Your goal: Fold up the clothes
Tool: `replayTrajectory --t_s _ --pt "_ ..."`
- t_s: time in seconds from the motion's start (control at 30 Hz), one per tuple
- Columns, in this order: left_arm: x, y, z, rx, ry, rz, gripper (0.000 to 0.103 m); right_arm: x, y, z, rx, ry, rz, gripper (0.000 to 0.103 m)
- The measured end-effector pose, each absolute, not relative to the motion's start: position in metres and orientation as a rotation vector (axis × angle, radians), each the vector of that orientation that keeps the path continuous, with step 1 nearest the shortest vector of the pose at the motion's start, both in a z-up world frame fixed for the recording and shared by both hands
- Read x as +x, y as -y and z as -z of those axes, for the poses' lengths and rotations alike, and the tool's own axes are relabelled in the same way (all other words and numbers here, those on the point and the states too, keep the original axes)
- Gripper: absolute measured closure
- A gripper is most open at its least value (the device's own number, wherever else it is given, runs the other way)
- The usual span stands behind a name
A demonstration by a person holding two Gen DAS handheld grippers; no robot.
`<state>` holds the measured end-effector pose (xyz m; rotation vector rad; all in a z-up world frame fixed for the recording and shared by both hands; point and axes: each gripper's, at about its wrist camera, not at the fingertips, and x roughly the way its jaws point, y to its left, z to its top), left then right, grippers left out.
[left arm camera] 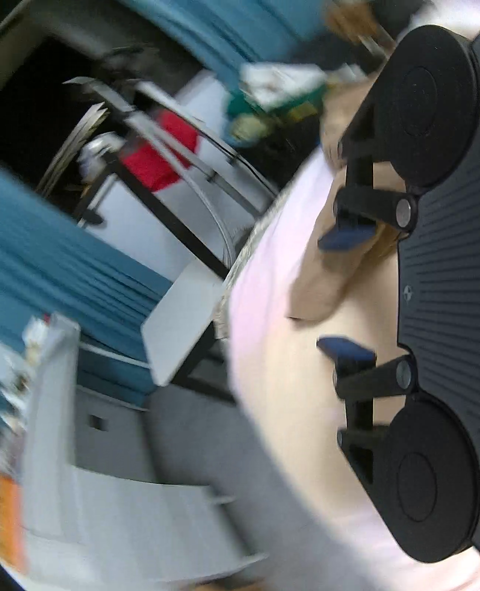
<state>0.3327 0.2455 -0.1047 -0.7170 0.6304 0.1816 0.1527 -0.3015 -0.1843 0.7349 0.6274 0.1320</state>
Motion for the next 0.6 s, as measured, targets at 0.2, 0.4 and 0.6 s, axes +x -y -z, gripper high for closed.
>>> replayTrajectory --t_s 0.2,0.4,0.6 --pt "0.304 -0.265 0.147 -1.116 -0.594 -0.044 0.039 0.151 0.302 0.181 0.744 -0.618 -0.143 0.077" --pt "0.33 -0.234 0.148 -1.062 -0.568 0.036 0.041 0.151 0.303 0.183 0.758 -0.624 -0.154 0.077" --pt "0.349 -0.202 0.11 -0.667 -0.609 -0.066 0.095 0.153 0.303 0.184 0.764 -0.628 -0.172 0.077"
